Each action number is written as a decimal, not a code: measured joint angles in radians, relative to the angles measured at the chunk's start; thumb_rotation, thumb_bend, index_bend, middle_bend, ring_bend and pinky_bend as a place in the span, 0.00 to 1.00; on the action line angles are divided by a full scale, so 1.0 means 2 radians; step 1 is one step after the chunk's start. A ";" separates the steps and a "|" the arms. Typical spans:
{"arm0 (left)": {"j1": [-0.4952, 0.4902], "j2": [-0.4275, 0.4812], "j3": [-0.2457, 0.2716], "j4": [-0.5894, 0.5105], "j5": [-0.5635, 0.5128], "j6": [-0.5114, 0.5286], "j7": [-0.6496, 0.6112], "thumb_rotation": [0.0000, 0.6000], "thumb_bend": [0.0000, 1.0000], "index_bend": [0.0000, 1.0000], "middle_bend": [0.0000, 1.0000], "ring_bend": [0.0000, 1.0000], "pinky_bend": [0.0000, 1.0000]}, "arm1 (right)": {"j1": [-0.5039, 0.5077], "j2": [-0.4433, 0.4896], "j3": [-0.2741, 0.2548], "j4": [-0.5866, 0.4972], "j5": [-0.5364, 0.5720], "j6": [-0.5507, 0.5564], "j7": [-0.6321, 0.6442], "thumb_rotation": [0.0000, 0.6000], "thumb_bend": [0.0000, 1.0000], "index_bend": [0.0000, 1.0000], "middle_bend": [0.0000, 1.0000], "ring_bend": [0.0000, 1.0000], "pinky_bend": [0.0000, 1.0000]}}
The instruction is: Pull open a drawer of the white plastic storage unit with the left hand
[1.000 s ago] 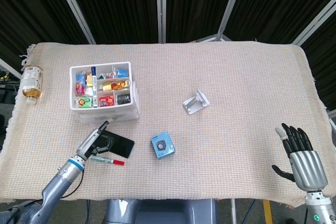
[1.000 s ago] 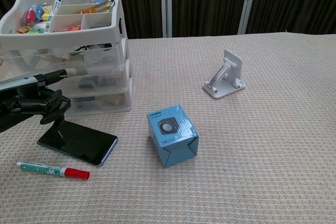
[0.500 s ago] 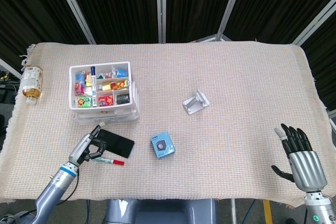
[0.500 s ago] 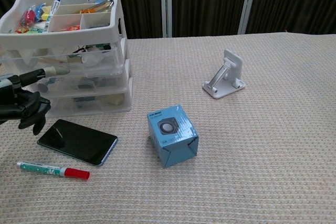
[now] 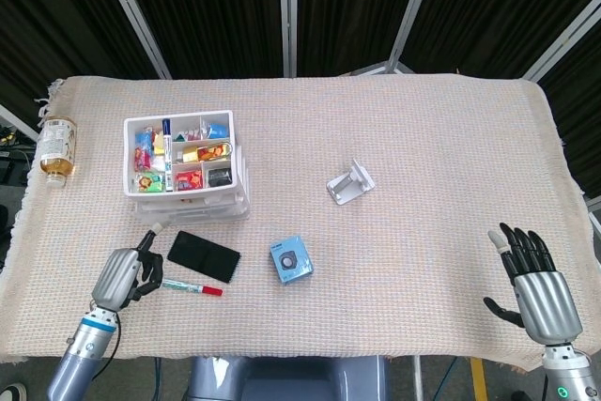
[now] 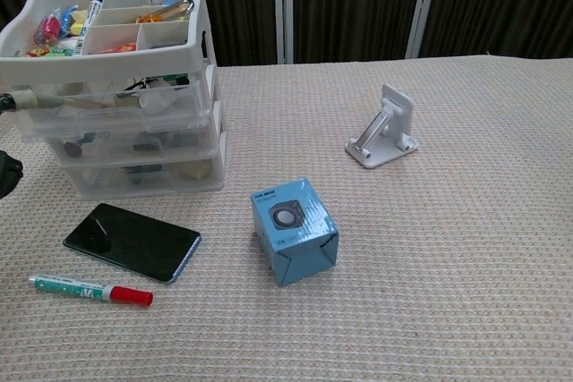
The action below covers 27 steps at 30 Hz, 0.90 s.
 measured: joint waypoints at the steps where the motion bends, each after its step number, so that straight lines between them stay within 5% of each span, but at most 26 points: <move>1: 0.002 0.002 -0.002 -0.007 0.000 0.007 0.024 1.00 0.84 0.09 0.82 0.79 0.63 | 0.000 0.000 0.000 0.000 0.000 0.000 0.000 1.00 0.01 0.00 0.00 0.00 0.00; 11: 0.005 0.037 -0.050 -0.112 -0.069 0.020 0.213 1.00 0.84 0.18 0.83 0.80 0.63 | 0.001 0.000 0.000 0.000 0.002 -0.003 0.001 1.00 0.01 0.00 0.00 0.00 0.00; 27: -0.038 0.057 -0.082 -0.147 -0.196 -0.049 0.290 1.00 0.84 0.23 0.84 0.80 0.63 | 0.002 0.000 -0.001 0.001 0.003 -0.006 0.002 1.00 0.01 0.00 0.00 0.00 0.00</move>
